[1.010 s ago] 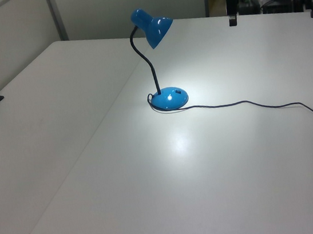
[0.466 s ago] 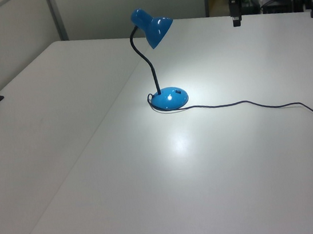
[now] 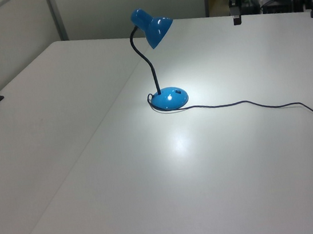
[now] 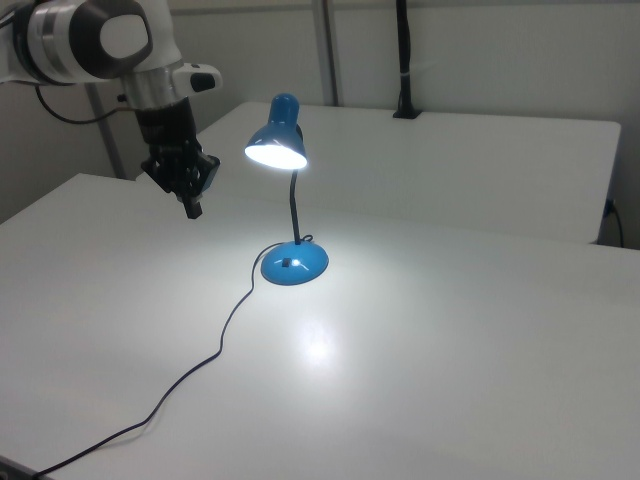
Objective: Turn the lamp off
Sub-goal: 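Move the gripper toward the blue lamp's base and lower it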
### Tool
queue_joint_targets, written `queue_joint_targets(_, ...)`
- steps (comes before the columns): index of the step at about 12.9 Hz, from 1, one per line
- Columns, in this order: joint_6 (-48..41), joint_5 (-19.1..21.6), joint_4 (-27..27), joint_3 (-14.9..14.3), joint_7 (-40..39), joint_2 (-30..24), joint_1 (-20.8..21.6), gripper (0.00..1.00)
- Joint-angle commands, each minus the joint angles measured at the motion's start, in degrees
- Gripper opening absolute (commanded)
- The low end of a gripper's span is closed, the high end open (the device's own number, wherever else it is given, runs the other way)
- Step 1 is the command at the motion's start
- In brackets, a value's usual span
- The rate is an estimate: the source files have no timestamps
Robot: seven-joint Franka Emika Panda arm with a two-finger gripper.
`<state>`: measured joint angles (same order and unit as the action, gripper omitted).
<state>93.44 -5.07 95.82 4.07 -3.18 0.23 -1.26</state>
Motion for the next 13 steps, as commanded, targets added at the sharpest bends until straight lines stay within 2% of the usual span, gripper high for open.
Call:
queue_joint_targets(1,-0.46,0.85,-0.46,-0.29,-0.25,2.22,0.38,0.00)
queue_joint_targets(6,8.06,0.85,1.82,-0.29,-1.30,6.70,-0.59,0.00)
queue_joint_targets(13,29.22,0.94,4.55,-0.20,-0.60,16.27,-1.38,0.00)
